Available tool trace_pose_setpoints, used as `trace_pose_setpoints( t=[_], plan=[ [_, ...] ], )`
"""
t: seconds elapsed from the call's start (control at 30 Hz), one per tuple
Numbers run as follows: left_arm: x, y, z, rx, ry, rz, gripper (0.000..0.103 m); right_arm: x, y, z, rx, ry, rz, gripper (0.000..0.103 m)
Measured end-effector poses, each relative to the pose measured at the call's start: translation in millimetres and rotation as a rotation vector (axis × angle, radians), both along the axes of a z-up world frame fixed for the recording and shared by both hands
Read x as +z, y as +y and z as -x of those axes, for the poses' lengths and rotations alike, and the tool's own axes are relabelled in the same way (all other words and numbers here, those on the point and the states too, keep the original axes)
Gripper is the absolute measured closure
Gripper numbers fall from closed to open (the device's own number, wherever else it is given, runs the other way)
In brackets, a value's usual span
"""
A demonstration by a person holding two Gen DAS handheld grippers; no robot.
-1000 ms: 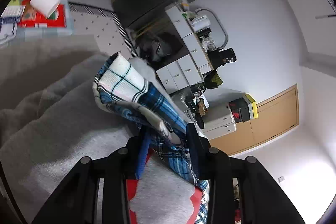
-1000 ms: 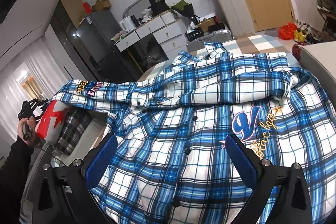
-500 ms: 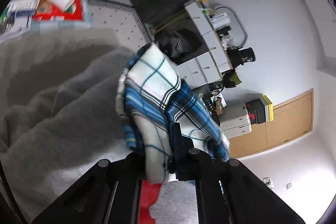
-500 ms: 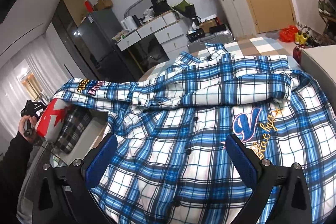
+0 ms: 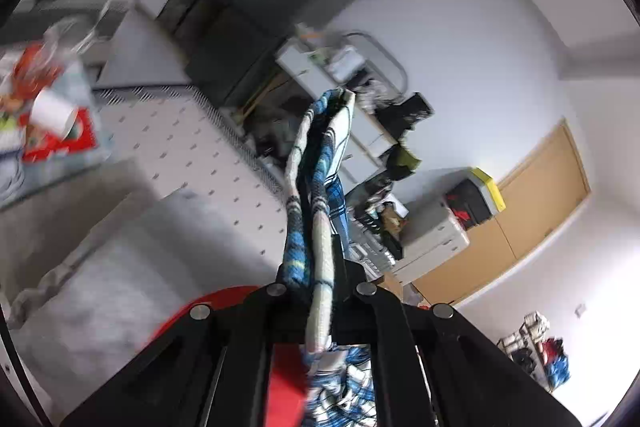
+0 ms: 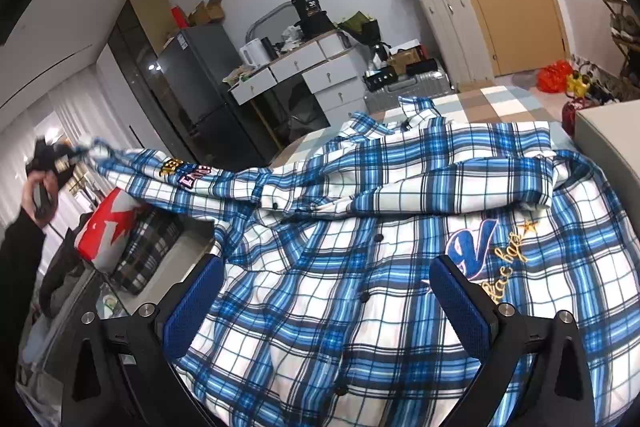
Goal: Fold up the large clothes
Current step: 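Lift the held sleeve up and over the shirt with the left gripper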
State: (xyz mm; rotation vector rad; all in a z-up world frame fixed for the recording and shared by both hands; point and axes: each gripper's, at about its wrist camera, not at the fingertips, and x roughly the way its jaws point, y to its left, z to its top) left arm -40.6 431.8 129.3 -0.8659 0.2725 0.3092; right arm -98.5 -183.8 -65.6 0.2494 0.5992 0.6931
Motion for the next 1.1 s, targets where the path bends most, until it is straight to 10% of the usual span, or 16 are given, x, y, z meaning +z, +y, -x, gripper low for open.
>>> trace_pose_setpoints(
  t=[0.3,0.57,1.1],
  plan=[
    [56,-89,-61,-0.194,-0.079,-0.108,0.102,1,-12,-5,-0.019,0.015,-0.030,0.000],
    [51,-210,-134,-0.449,-0.057,-0.191,0.102,3,-43,-14,-0.129,0.057,-0.080,0.000],
    [-151,-415,-262,-0.901,0.277,-0.127,0.103,-16,-160,-36,-0.553,0.214,-0.197,0.000]
  ],
)
